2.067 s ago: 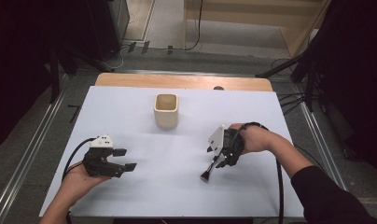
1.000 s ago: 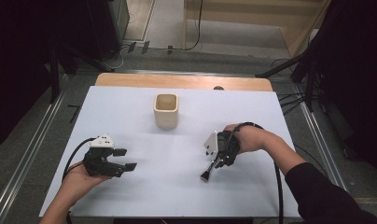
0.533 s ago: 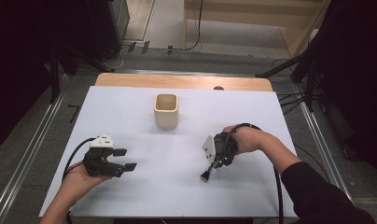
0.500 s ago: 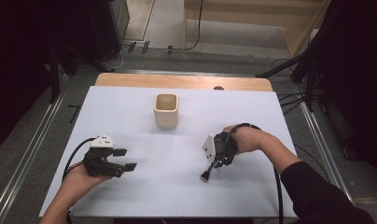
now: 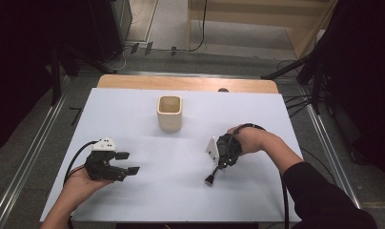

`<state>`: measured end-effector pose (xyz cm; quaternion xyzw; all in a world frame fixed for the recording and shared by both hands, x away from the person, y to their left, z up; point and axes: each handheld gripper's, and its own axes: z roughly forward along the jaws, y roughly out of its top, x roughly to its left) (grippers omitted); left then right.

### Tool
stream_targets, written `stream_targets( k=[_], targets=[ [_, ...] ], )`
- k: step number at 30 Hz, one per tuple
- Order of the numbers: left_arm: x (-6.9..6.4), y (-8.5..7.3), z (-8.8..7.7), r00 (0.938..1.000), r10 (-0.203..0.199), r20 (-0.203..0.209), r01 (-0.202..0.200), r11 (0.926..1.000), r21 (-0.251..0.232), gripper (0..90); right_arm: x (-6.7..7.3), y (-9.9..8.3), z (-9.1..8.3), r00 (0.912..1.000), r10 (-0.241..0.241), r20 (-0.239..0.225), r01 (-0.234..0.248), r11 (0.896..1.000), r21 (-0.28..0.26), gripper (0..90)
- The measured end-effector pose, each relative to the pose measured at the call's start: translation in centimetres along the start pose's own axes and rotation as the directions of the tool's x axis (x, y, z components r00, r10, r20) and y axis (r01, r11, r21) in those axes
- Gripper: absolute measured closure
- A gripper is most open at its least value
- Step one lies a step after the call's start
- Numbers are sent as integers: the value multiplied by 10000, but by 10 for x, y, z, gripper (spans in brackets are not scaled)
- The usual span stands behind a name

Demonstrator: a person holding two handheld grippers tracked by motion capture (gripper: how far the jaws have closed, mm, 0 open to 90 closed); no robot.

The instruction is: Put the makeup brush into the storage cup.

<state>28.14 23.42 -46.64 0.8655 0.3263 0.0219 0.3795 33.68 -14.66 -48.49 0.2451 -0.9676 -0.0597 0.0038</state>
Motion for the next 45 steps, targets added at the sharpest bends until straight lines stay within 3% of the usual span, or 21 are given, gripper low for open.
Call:
stream_targets(
  k=[6, 10, 16, 17, 25, 28, 30, 32, 33, 34, 35, 36, 37, 40, 42, 44, 45],
  targets=[
    [1, 0, -2, 9999, -151, 50, 152, 9998, -122, 281, -1, -1, 0, 9999, 148, 39, -148, 9999, -78, 715],
    [1, 0, -1, 9999, -82, 79, 83, 9999, -67, 281, -2, 0, 0, 9999, 129, 32, -128, 9997, -184, 797],
    [1, 0, -1, 9999, -93, 71, 93, 9999, -64, 281, -3, -1, 0, 10000, 66, 6, -65, 9995, -309, 802],
    [1, 0, -1, 9999, -103, 67, 103, 9999, -57, 281, -2, -2, 0, 9996, 283, -82, -286, 9991, -314, 803],
    [1, 0, -2, 9999, -131, 62, 131, 9999, -100, 281, -4, -4, -1, 9988, 487, -41, -489, 9975, -510, 804],
    [1, 0, -2, 9999, -120, 87, 121, 9999, -115, 280, -4, -6, -6, 9960, 891, -27, -891, 9931, -764, 804],
    [1, 0, -2, 9999, -104, 87, 104, 9999, -109, 280, -5, -7, -10, 9903, 1381, -159, -1390, 9857, -947, 804],
    [1, 0, -2, 9999, -116, 72, 117, 9999, -111, 281, -6, -8, -18, 9790, 2013, -322, -2038, 9703, -1301, 804],
    [1, 0, -2, 9999, -116, 72, 117, 9999, -111, 280, -6, -8, -18, 9790, 2013, -322, -2038, 9703, -1301, 804],
    [1, 0, -2, 9999, -121, 74, 122, 9999, -110, 280, -6, -7, -23, 9671, 2498, -473, -2541, 9560, -1466, 804],
    [1, 0, -2, 9999, -121, 74, 122, 9999, -110, 280, -6, -7, -23, 9671, 2498, -473, -2541, 9560, -1466, 804],
    [1, 0, -2, 9999, -105, 90, 106, 9999, -107, 280, -6, -6, -26, 9560, 2856, -669, -2926, 9448, -1477, 804],
    [1, 0, -2, 9999, -105, 90, 106, 9999, -107, 280, -6, -5, -27, 9503, 3023, -748, -3102, 9400, -1418, 804],
    [1, 0, -2, 9999, -125, 85, 126, 9998, -120, 280, -4, -5, -28, 9463, 3161, -673, -3228, 9354, -1441, 804],
    [1, 0, -2, 9999, -118, 86, 119, 9999, -112, 281, 0, -5, -30, 9317, 3514, -918, -3619, 9195, -1536, 805],
    [1, 0, -2, 9999, -116, 88, 117, 9999, -110, 280, -1, -5, -30, 9325, 3500, -895, -3605, 9179, -1660, 805],
    [1, 0, -2, 9999, -115, 90, 116, 9999, -116, 280, 1, -5, -30, 9233, 3711, -992, -3833, 9072, -1733, 804]
  ],
)
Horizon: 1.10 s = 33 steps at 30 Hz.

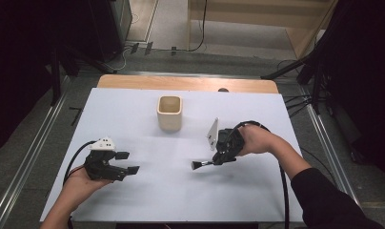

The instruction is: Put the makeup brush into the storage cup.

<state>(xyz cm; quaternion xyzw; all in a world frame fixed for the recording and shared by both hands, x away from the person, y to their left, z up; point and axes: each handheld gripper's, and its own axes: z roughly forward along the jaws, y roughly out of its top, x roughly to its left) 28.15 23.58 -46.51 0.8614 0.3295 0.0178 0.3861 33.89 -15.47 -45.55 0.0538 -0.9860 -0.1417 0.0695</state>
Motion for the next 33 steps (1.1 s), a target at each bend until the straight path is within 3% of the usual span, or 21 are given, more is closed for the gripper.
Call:
stream_targets(
  k=[1, 2, 7, 9, 12, 16, 17, 18, 19, 20, 21, 24, 27, 28, 31, 33],
  targets=[
    [0, 0, 0, 10000, -8, 2, 8, 10000, -2, 280, 1, 0, 0, 10000, 70, 51, -70, 9999, -73, 805],
    [0, 0, 0, 10000, -23, 3, 23, 10000, -12, 280, 4, -1, -1, 9986, 533, -58, -534, 9985, -149, 805],
    [0, 0, 1, 10000, -13, 9, 13, 10000, -15, 280, 8, -1, -2, 9941, 1079, -65, -1081, 9931, -452, 805],
    [0, 0, 0, 10000, -16, 8, 16, 10000, -7, 280, 10, -1, -3, 9859, 1675, -38, -1675, 9848, -463, 805],
    [0, 0, 0, 10000, -42, 12, 42, 10000, -18, 280, 17, 1, -4, 9820, 1870, 286, -1855, 9815, -468, 804],
    [0, 0, 1, 10000, -33, 15, 33, 10000, 5, 280, 21, 1, -3, 9535, 3001, 277, -2977, 9522, -685, 805],
    [0, 0, 1, 10000, -33, 15, 33, 10000, 5, 280, 21, 1, -3, 9535, 3001, 277, -2977, 9522, -685, 805],
    [0, 0, 1, 10000, -20, 11, 20, 10000, 14, 280, 22, 2, -3, 9474, 3190, 259, -3169, 9464, -631, 805],
    [0, 0, 1, 10000, -22, 2, 22, 10000, 20, 280, 24, 2, -3, 9342, 3564, 173, -3536, 9311, -900, 805],
    [0, 0, 1, 10000, -19, 4, 19, 10000, 23, 280, 24, 2, -3, 9342, 3564, 173, -3536, 9311, -900, 805],
    [0, 0, 1, 10000, -35, 9, 35, 10000, 20, 280, 25, 2, -3, 9240, 3823, 59, -3793, 9186, -1110, 805],
    [0, 0, 0, 9999, -103, 10, 103, 9999, 19, 280, 27, 2, -3, 9171, 3980, 212, -3927, 9114, -1233, 805],
    [1, 0, 0, 9997, -225, -15, 225, 9997, 47, 279, 31, 0, -3, 9073, 4201, 150, -4120, 8957, -1675, 805],
    [1, 0, 0, 9997, -225, -15, 225, 9997, 47, 279, 31, 0, -3, 9073, 4201, 150, -4120, 8957, -1675, 805],
    [2, 0, 0, 9996, -267, 43, 267, 9996, 10, 279, 35, 1, -2, 8923, 4510, 216, -4410, 8808, -1722, 805],
    [1, 0, 0, 9996, -263, 76, 263, 9997, -7, 279, 38, 2, -2, 8795, 4757, 114, -4642, 8630, -1993, 805]
  ],
)
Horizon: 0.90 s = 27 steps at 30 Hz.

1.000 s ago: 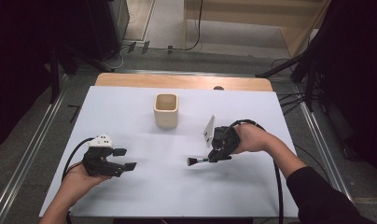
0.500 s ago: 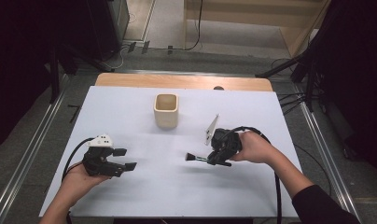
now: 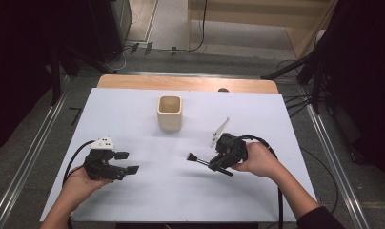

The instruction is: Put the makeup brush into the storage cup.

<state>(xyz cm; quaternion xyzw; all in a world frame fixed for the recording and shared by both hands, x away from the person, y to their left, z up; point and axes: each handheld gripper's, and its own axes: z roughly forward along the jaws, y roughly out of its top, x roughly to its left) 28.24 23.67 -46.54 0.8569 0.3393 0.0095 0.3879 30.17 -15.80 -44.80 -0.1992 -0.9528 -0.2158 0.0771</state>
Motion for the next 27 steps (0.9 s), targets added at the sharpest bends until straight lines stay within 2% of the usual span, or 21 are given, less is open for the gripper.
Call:
stream_targets(
  k=[1, 4, 6, 9, 10, 11, 13, 15, 16, 20, 21, 22, 23, 24, 25, 26, 27],
  targets=[
    [0, 0, 0, 10000, 13, 4, -13, 10000, 24, 279, 3, 0, 0, 10000, 33, 71, -31, 9998, -208, 805],
    [0, 0, 0, 10000, 19, 11, -19, 10000, 24, 279, 5, 0, 0, 9998, 176, 123, -172, 9994, -291, 805],
    [0, 0, 0, 10000, -27, 50, 27, 10000, -17, 279, 4, -2, 0, 9989, 464, -101, -470, 9963, -719, 805],
    [1, 0, 0, 9999, -49, 91, 50, 10000, -51, 279, 4, -4, 1, 9952, 974, 6, -970, 9914, -881, 805],
    [0, 0, 0, 9999, -64, 101, 64, 10000, -47, 279, 3, -7, 2, 9922, 1239, -119, -1245, 9858, -1131, 805],
    [0, 0, 0, 9999, -64, 101, 64, 10000, -47, 280, 3, -7, 2, 9922, 1239, -119, -1245, 9858, -1131, 805],
    [0, 0, 0, 9999, -64, 135, 64, 10000, -35, 280, 2, -10, 4, 9876, 1563, -109, -1564, 9792, -1295, 805],
    [0, 1, 0, 9999, -52, 139, 53, 10000, -15, 280, 2, -13, 6, 9809, 1938, -171, -1942, 9703, -1440, 805],
    [0, 1, 0, 9999, -54, 140, 54, 10000, -21, 280, 2, -14, 8, 9744, 2236, -226, -2243, 9608, -1631, 805],
    [0, 1, 0, 9997, -111, 217, 112, 9999, -57, 280, 3, -15, 11, 9663, 2571, -157, -2554, 9485, -1874, 805],
    [0, 2, 0, 9995, -174, 250, 176, 9998, -110, 281, 4, -16, 12, 9605, 2777, -150, -2746, 9386, -2088, 805],
    [0, 2, 0, 9994, -202, 273, 206, 9997, -160, 282, 4, -16, 12, 9605, 2777, -150, -2746, 9386, -2088, 805],
    [0, 2, 0, 9993, -218, 313, 223, 9996, -164, 283, 3, -17, 13, 9552, 2960, -82, -2898, 9290, -2301, 805],
    [0, 2, 0, 9993, -218, 313, 223, 9996, -164, 283, 3, -17, 13, 9552, 2960, -82, -2898, 9290, -2301, 805],
    [0, 3, 0, 9991, -226, 365, 233, 9995, -200, 283, 3, -18, 13, 9517, 3069, -84, -3001, 9242, -2362, 805],
    [-1, 3, 1, 9990, -265, 352, 272, 9995, -177, 286, 2, -19, 14, 9434, 3315, -86, -3225, 9112, -2563, 805],
    [-1, 4, 1, 9986, -308, 429, 317, 9993, -200, 286, 2, -19, 14, 9423, 3346, -113, -3256, 9081, -2635, 805]
  ],
)
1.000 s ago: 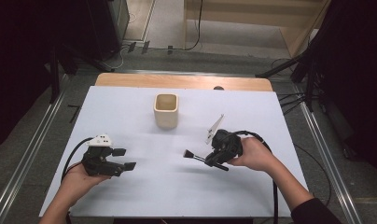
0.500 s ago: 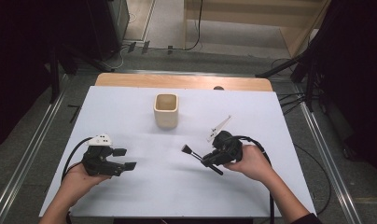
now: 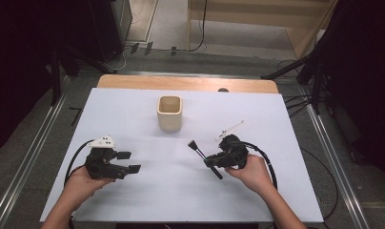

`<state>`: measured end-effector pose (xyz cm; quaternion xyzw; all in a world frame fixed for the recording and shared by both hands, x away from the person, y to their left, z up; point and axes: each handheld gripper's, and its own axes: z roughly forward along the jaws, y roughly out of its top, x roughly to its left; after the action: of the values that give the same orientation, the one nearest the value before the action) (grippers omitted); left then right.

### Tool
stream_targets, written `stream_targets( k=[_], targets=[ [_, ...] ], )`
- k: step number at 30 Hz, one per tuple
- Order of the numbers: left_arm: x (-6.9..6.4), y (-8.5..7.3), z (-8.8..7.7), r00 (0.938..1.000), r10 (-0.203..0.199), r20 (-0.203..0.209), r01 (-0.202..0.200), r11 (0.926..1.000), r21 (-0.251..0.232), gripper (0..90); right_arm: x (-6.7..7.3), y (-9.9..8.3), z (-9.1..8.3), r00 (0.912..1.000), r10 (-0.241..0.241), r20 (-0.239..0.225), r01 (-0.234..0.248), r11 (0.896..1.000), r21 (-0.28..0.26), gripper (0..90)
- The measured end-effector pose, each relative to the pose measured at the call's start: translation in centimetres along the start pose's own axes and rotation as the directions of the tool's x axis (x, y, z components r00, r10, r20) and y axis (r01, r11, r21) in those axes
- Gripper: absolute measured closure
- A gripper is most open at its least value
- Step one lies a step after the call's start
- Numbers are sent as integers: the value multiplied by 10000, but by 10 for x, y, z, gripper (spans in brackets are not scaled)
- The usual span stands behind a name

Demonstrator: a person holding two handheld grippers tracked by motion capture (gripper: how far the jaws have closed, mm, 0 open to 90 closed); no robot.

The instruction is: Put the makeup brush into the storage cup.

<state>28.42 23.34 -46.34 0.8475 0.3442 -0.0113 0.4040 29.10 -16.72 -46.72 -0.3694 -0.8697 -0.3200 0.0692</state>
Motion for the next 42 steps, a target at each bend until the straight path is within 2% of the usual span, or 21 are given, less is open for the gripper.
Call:
stream_targets(
  k=[5, 6, 13, 21, 24, 26, 30, 33, 37, 38, 40, 42],
  targets=[
    [-1, 2, 1, 9996, -153, 239, 156, 9998, -121, 292, -1, -3, -1, 9994, 329, 124, -324, 9987, -405, 805],
    [-1, 4, 1, 9989, -304, 360, 312, 9993, -206, 295, -2, -5, -1, 9987, 471, 197, -457, 9968, -658, 805],
    [-2, 10, 4, 9975, -468, 533, 488, 9982, -356, 302, 3, -8, 2, 9942, 1012, 360, -951, 9852, -1429, 805],
    [-4, 16, 11, 9973, -502, 543, 523, 9979, -371, 308, 2, -8, 2, 9907, 1332, 294, -1268, 9786, -1618, 805],
    [-7, 18, 15, 9977, -378, 556, 390, 9990, -220, 306, 5, -8, 2, 9889, 1478, 174, -1421, 9727, -1835, 805],
    [-9, 20, 18, 9970, -435, 643, 450, 9987, -220, 306, 5, -8, 0, 9837, 1793, 124, -1728, 9625, -2090, 805],
    [-9, 23, 19, 9949, -561, 838, 587, 9979, -288, 306, 7, -9, 0, 9804, 1957, 209, -1864, 9577, -2193, 805],
    [-10, 26, 20, 9951, -608, 781, 627, 9978, -226, 306, 11, -9, -1, 9774, 2100, 231, -1995, 9533, -2268, 805],
    [-12, 32, 21, 9956, -660, 673, 680, 9973, -279, 306, 18, -8, -2, 9743, 2199, 490, -2014, 9476, -2481, 805],
    [-12, 35, 22, 9956, -677, 649, 700, 9970, -342, 306, 22, -7, -1, 9736, 2175, 697, -1937, 9481, -2519, 805],
    [-13, 37, 22, 9955, -693, 647, 717, 9968, -342, 306, 23, -7, -1, 9728, 2193, 752, -1943, 9482, -2512, 805],
    [-15, 39, 23, 9966, -620, 549, 647, 9967, -488, 309, 27, -7, 1, 9716, 2055, 1171, -1723, 9541, -2448, 805]
  ],
)
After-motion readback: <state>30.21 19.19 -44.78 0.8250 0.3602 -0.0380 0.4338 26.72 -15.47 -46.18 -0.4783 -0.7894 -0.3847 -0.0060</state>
